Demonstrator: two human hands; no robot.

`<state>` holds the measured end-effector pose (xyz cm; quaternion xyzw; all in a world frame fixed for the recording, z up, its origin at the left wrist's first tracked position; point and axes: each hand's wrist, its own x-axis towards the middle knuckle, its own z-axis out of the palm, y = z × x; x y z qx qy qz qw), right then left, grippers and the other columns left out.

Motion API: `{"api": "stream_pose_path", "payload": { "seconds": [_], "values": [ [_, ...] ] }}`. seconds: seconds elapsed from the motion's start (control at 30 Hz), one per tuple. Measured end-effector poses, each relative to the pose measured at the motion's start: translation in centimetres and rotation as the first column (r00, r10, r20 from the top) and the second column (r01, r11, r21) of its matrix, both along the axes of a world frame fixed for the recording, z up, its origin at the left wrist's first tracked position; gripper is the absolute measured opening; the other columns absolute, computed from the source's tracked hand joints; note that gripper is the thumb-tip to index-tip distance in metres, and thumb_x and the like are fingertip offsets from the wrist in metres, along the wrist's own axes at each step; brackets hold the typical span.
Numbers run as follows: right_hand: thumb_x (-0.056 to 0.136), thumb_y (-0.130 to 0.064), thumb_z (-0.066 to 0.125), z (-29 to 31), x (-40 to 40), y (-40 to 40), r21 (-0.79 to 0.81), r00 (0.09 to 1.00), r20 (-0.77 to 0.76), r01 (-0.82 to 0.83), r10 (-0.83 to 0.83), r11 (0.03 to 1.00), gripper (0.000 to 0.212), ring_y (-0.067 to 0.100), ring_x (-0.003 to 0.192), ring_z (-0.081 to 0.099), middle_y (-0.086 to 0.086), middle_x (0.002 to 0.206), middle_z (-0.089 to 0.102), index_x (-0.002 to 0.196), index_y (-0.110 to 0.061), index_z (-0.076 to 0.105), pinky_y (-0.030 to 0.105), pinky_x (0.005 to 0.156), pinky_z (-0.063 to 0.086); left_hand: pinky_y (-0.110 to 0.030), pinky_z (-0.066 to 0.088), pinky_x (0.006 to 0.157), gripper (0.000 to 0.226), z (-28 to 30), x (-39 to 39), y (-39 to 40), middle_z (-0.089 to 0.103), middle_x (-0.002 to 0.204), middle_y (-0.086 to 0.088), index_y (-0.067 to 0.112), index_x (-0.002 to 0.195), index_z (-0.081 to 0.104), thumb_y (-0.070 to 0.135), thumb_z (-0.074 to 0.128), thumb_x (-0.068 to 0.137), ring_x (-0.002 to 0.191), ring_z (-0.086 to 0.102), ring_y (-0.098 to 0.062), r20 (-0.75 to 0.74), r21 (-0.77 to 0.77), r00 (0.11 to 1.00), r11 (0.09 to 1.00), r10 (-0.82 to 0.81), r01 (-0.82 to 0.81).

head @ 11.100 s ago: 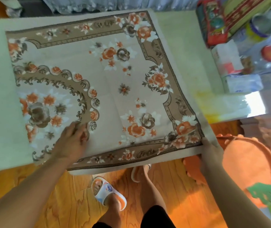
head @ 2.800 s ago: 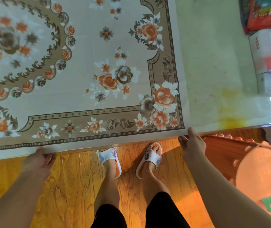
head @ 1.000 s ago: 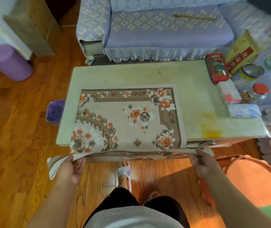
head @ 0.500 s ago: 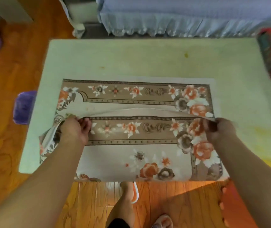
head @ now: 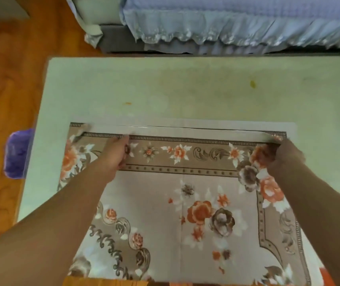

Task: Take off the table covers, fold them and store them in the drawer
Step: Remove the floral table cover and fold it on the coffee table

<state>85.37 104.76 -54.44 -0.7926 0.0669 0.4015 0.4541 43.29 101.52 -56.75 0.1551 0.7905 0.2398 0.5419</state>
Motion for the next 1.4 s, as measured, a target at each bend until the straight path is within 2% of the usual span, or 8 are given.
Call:
{"api": "stream_pose_path", "payload": {
  "seconds": [0.1,0.17,0.37,0.57,0.8,1.03,1.17,1.4],
  "values": [
    [0.096,-0.034,0.052,-1.5,-1.1,0.1,-0.1,0.97,0.104,-0.211,0.221,0.972,0.025,0.016,0.052,0.061,0.009,0.075,0.064,0.106,-0.011,0.056,0.021,0.054,0.051,-0.038,0.051,0.091,0.081,-1.3,0.3,-1.1,0.047,0.144,0.001,0.04,0.155,0.031,0.055,0.07,0.086,0.116,0.058,-0.022,-0.108,-0.025,0.96,0.966,-0.26,0.259],
    [0.094,-0.022,0.052,-2.2,-2.4,-0.2,-0.275,0.83,0.336,-0.365,0.445,0.89,0.029,0.025,0.09,0.066,0.015,0.114,0.062,0.12,-0.009,0.057,0.025,0.073,0.053,-0.032,0.048,0.089,0.075,-1.4,0.6,-1.3,0.034,0.155,-0.004,0.035,0.159,0.025,0.041,0.066,0.096,0.112,0.055,-0.018,-0.162,0.003,0.946,0.958,-0.282,0.286],
    [0.093,-0.006,0.052,-2.7,-9.1,-0.1,-0.428,-0.059,0.443,-0.891,0.895,0.153,0.03,0.03,0.123,0.045,0.009,0.127,0.054,0.119,-0.012,0.065,0.041,0.102,0.041,-0.05,0.055,0.097,0.074,-1.4,0.5,-0.6,0.046,0.142,-0.01,0.036,0.155,0.031,0.037,0.065,0.09,0.111,0.061,-0.031,-0.336,-0.07,0.84,0.901,-0.426,0.429],
    [0.09,-0.011,0.062,-4.1,-15.2,2.1,-0.527,-0.492,0.5,-0.826,0.713,-0.2,0.036,0.033,0.117,0.044,0.012,0.126,0.052,0.127,-0.009,0.06,0.047,0.102,0.044,-0.052,0.048,0.097,0.044,-0.2,-3.4,2.3,0.052,0.135,-0.018,0.012,0.141,0.051,0.02,0.054,0.097,0.123,0.049,-0.039,-0.766,-0.271,0.262,0.665,-0.587,0.696],
    [0.091,-0.03,0.067,-3.9,-16.7,4.4,-0.607,-0.543,0.416,-0.763,0.729,-0.222,0.045,0.031,0.114,0.046,0.01,0.126,0.047,0.13,-0.013,0.054,0.046,0.099,0.045,-0.051,0.033,0.116,0.054,-1.5,-11.6,4.5,0.048,0.148,-0.014,0.019,0.148,0.045,0.028,0.059,0.097,0.13,0.048,-0.039,-0.719,-0.398,-0.116,0.269,-0.685,0.877],
    [0.088,-0.049,0.065,-2.3,-16.7,6.6,-0.658,-0.529,0.159,-0.687,0.834,-0.31,0.027,0.025,0.096,0.06,0.001,0.101,0.065,0.105,-0.028,0.059,0.037,0.085,0.047,-0.044,0.033,0.106,0.029,-0.4,-11.7,7.5,0.047,0.127,-0.005,0.031,0.12,0.049,0.037,0.061,0.094,0.123,0.039,-0.03,-0.584,-0.42,-0.035,0.264,-0.811,0.868],
    [0.093,-0.038,0.065,-2.7,-15.2,7.0,-0.62,-0.327,0.224,-0.775,0.918,-0.124,0.01,0.024,0.095,0.059,0.0,0.093,0.067,0.086,-0.03,0.066,0.035,0.084,0.048,-0.043,0.034,0.104,0.015,-0.3,-11.9,8.7,0.042,0.116,0.0,0.036,0.099,0.05,0.042,0.062,0.093,0.119,0.039,-0.026,-0.516,-0.452,-0.039,0.234,-0.856,0.861],
    [0.098,-0.025,0.06,-4.9,-16.0,7.8,-0.602,-0.306,0.399,-0.798,0.865,-0.004,0.015,0.029,0.101,0.052,0.006,0.1,0.063,0.094,-0.015,0.069,0.044,0.089,0.046,-0.043,0.046,0.091,0.015,-0.9,-13.0,9.5,0.061,0.111,-0.003,0.023,0.11,0.065,0.029,0.054,0.101,0.106,0.057,-0.026,-0.644,-0.339,0.042,0.334,-0.764,0.879]
  ]
}}
